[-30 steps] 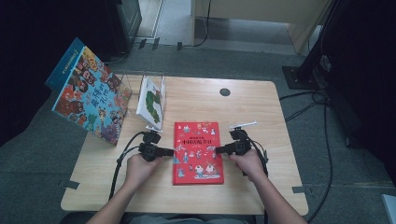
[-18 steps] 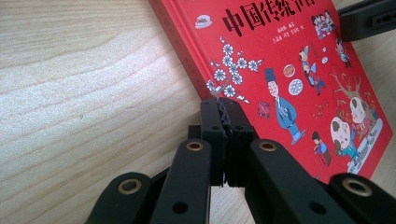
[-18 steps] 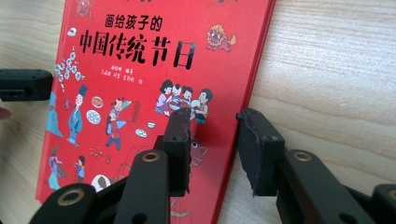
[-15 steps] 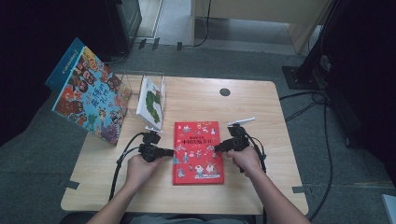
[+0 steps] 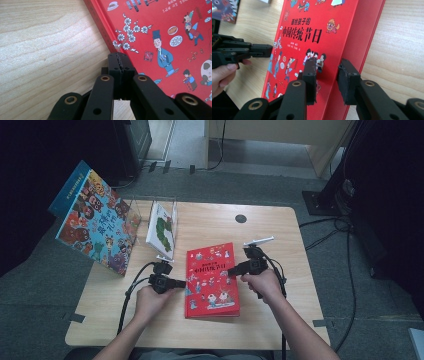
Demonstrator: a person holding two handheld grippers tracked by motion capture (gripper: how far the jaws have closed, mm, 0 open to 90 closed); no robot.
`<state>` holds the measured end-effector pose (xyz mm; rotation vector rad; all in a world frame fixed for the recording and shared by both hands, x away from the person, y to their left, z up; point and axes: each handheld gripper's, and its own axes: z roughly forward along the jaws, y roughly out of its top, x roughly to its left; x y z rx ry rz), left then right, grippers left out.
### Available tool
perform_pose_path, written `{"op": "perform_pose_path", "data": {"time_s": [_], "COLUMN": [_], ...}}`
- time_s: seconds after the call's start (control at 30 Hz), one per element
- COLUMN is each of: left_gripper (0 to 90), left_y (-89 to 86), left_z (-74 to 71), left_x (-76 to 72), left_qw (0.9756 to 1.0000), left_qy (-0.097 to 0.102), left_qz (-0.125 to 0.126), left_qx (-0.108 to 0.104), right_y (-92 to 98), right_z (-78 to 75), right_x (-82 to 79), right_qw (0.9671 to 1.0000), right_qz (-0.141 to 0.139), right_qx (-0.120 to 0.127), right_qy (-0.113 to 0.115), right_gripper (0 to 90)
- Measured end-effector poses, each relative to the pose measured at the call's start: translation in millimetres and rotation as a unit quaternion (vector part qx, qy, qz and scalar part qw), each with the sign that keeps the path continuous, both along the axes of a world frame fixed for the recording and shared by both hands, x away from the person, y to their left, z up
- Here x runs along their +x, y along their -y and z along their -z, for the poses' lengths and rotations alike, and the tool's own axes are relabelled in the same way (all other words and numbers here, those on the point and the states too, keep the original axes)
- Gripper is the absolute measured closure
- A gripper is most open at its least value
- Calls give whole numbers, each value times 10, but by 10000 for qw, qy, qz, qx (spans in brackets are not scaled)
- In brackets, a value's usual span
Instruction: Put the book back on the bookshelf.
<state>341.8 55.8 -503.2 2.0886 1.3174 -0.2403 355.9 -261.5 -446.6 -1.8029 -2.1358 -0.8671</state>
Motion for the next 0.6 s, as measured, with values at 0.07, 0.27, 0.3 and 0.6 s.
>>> {"op": "perform_pose_path", "data": {"time_s": [0.07,0.27,0.3,0.6], "left_gripper": [900,900,900,900], "left_y": [1,81,95,125], "left_z": [3,15,17,25], "left_x": [-4,-46,-51,-68], "left_qw": [10000,9999,9999,9998], "left_qy": [-13,-25,-19,42], "left_qz": [7,131,120,139], "left_qx": [-20,-81,-90,-142], "right_y": [-13,-33,-58,-414], "right_z": [-14,-204,-248,-508], "right_x": [22,84,91,190], "right_qw": [10000,9995,9995,9982], "right_qz": [36,23,-37,-593], "right_qx": [38,308,298,31], "right_qy": [-35,-52,-36,31], "right_gripper": [695,746,752,798]}}
